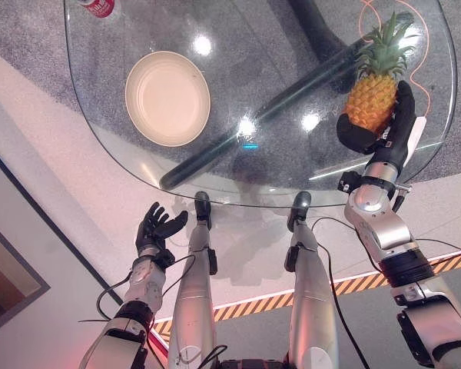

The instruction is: Pick up the fruit to the plate

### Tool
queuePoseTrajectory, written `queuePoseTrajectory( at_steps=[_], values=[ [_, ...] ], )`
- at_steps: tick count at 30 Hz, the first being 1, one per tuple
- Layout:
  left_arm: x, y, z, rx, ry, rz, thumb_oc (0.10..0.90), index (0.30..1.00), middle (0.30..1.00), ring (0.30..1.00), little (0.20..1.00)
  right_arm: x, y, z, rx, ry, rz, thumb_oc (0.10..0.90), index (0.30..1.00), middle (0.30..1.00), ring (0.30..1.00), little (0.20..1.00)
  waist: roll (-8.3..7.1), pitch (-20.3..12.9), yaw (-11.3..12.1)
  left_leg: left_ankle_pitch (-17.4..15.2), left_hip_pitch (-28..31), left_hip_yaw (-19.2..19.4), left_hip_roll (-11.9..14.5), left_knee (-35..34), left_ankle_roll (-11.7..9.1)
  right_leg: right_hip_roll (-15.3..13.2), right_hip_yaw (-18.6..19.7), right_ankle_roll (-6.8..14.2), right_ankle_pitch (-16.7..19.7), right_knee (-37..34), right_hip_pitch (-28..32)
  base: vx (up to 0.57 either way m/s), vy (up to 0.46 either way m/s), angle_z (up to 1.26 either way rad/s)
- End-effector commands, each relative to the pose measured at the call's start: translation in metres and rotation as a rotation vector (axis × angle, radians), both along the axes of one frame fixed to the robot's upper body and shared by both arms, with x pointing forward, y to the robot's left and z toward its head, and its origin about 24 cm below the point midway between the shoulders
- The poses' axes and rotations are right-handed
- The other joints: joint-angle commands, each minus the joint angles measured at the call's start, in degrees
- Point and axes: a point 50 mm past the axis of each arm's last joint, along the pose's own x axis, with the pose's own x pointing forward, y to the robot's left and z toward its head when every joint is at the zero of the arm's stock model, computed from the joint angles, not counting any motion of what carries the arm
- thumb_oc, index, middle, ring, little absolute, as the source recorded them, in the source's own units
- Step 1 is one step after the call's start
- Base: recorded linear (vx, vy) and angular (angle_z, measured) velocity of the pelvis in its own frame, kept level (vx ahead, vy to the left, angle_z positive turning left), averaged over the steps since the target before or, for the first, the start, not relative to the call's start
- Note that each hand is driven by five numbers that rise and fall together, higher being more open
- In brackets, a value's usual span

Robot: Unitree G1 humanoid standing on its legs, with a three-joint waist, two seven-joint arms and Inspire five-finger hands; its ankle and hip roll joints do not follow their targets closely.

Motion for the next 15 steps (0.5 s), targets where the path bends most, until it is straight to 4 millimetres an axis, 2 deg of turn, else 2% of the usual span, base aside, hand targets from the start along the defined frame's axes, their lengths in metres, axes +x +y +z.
queuePoseTrajectory(
  at_steps=[1,10,12,13,15],
  values=[
    [-0.0197,0.0137,-0.0138,0.045,0.055,0.038,0.800,0.900,0.900,0.900,0.900,-0.0041,-0.0019,-0.0065,0.061,-0.011,0.009,0.800,0.900,0.900,0.900,0.900,0.33,-1.07,0.81,-3.34,-2.47,-0.98,-3.29,4.44,1.91,2.00,-3.13,-1.22,-0.85,0.33,-0.75,0.00,0.000,0.00],
    [-0.0185,0.0116,-0.0128,0.043,0.049,0.036,0.800,0.900,0.900,0.900,0.900,-0.0016,-0.0021,-0.0045,0.044,0.000,0.002,0.800,0.900,0.900,0.900,0.900,0.50,-1.07,0.83,-3.22,-2.50,-1.14,-3.36,4.44,1.94,2.04,-2.97,-1.20,-0.65,0.36,-0.89,0.00,0.000,0.00],
    [-0.0184,0.0108,-0.0127,0.042,0.048,0.036,0.800,0.900,0.900,0.900,0.900,-0.0009,-0.0023,-0.0046,0.039,0.007,0.006,0.361,0.524,0.524,0.524,0.461,0.56,-1.07,0.83,-3.18,-2.53,-1.16,-3.40,4.45,1.94,2.10,-2.85,-1.21,-0.60,0.42,-1.01,0.00,0.000,0.00],
    [-0.0187,0.0105,-0.0129,0.042,0.048,0.035,0.800,0.900,0.900,0.900,0.900,-0.0008,-0.0019,-0.0050,0.035,0.011,0.008,0.100,0.300,0.300,0.300,0.200,0.57,-1.07,0.91,-3.14,-2.46,-1.19,-3.44,4.36,1.97,2.11,-2.91,-1.22,-0.55,0.37,-0.94,0.00,0.000,0.00],
    [-0.0191,0.0105,-0.0129,0.039,0.046,0.034,0.800,0.900,0.900,0.900,0.900,-0.0004,-0.0033,-0.0027,0.026,0.007,0.009,0.100,0.300,0.300,0.300,0.200,0.65,-1.07,0.95,-3.15,-2.39,-1.23,-3.42,4.29,1.98,2.09,-2.94,-1.21,-0.58,0.39,-0.91,0.00,0.000,0.00]
  ],
)
